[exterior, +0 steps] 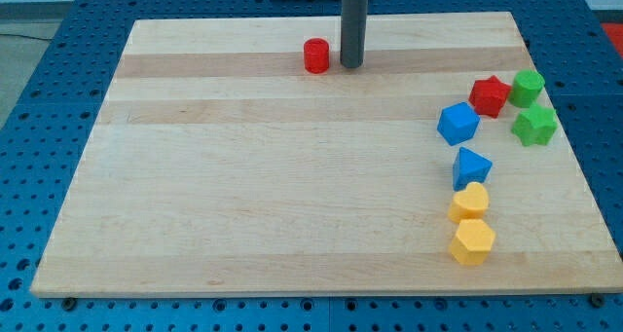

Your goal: Move red star into the blue cube

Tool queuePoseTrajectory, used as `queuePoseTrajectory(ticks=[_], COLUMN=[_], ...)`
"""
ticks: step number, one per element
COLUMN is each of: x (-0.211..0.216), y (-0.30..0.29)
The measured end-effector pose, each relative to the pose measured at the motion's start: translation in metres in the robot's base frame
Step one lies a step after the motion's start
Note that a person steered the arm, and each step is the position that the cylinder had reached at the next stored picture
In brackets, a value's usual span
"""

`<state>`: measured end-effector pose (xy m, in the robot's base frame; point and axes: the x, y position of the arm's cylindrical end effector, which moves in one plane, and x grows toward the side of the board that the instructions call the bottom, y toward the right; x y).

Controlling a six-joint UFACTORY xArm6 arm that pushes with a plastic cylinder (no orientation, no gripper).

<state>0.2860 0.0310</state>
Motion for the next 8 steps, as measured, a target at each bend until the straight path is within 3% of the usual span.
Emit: queuePoseTrajectory(ticks=[1,2,4,5,6,8], x=[-0.02,-0.019,0.001,0.063,0.079,0.097], y=[-0.112,-0.112,0.17,0.22,0.224,0.158])
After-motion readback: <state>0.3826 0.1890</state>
